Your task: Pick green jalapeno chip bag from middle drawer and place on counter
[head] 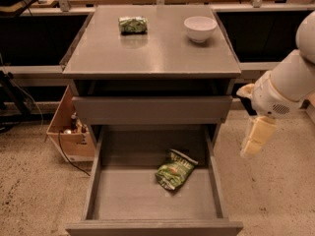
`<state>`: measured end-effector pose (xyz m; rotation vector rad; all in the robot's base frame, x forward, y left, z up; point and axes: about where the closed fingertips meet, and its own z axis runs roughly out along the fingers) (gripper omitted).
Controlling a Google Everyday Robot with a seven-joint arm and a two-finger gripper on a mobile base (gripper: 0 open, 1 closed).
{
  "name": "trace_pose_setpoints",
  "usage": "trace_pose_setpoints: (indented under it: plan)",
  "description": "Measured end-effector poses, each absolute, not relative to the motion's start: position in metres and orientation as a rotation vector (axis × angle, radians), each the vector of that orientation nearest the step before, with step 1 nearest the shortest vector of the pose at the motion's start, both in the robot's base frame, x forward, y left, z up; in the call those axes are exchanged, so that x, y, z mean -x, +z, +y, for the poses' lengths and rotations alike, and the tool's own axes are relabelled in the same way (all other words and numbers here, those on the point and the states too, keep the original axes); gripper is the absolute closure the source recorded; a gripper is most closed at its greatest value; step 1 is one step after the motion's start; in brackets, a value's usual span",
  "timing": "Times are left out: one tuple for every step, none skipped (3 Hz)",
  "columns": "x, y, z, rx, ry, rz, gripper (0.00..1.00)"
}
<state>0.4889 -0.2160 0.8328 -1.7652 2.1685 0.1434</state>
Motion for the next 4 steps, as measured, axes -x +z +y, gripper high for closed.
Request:
trace_pose_setpoints:
  plan:
    - [-0.49,0.739,-0.205,1.794,0.337,2.17,0.0]
    - [-0.473,0.677,-0.196,1.806,0.483,2.2,0.0]
    - [-0.473,0.677,-0.196,1.806,0.483,2.2,0.0]
    - [-0.473,0.644,-0.194,1.721,0.525,2.223,0.0]
